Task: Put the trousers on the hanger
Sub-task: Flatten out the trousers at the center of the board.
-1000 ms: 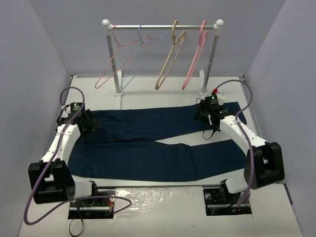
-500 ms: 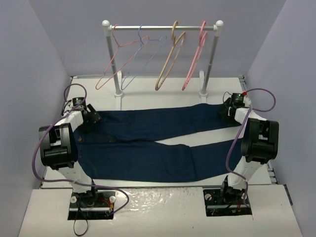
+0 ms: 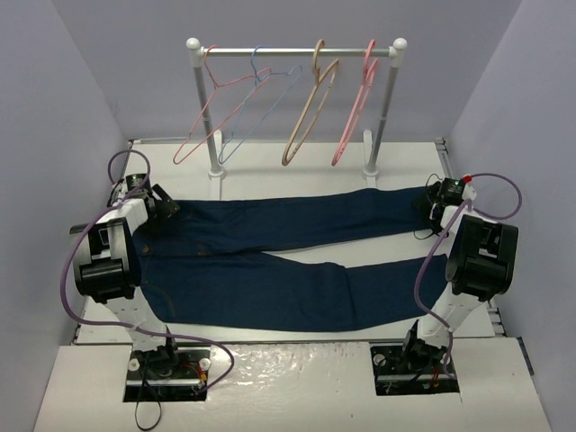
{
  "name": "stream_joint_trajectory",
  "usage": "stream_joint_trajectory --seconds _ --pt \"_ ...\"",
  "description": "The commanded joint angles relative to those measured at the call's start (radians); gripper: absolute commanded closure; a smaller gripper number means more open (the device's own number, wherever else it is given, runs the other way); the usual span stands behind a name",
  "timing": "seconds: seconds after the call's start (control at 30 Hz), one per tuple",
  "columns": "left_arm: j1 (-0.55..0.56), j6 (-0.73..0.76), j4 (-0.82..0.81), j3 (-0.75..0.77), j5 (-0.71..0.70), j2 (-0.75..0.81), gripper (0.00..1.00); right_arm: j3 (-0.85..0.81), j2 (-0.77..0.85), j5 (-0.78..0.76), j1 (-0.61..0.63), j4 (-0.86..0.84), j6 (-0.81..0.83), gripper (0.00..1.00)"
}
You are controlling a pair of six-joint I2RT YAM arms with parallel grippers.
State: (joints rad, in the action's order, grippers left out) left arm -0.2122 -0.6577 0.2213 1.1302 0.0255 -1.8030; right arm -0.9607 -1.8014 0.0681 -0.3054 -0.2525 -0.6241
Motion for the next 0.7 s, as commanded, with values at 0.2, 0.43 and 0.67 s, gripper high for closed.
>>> stream_joint_trajectory --seconds 0.2,0.43,0.67 --pt "-0.026 0.005 0.018 0.084 0.036 0.254 0.18 -0.119 0.227 -0.164 0.027 0.275 0.114 0.26" --pt "0.01 0.044 0.303 0.075 -0.015 0.516 0.18 -0.047 0.489 -0.149 0.075 0.427 0.057 0.2" --pt "0.156 0.022 0.496 -0.162 -0.01 0.797 0.18 0.19 0.676 -0.032 0.24 0.527 -0.014 0.2"
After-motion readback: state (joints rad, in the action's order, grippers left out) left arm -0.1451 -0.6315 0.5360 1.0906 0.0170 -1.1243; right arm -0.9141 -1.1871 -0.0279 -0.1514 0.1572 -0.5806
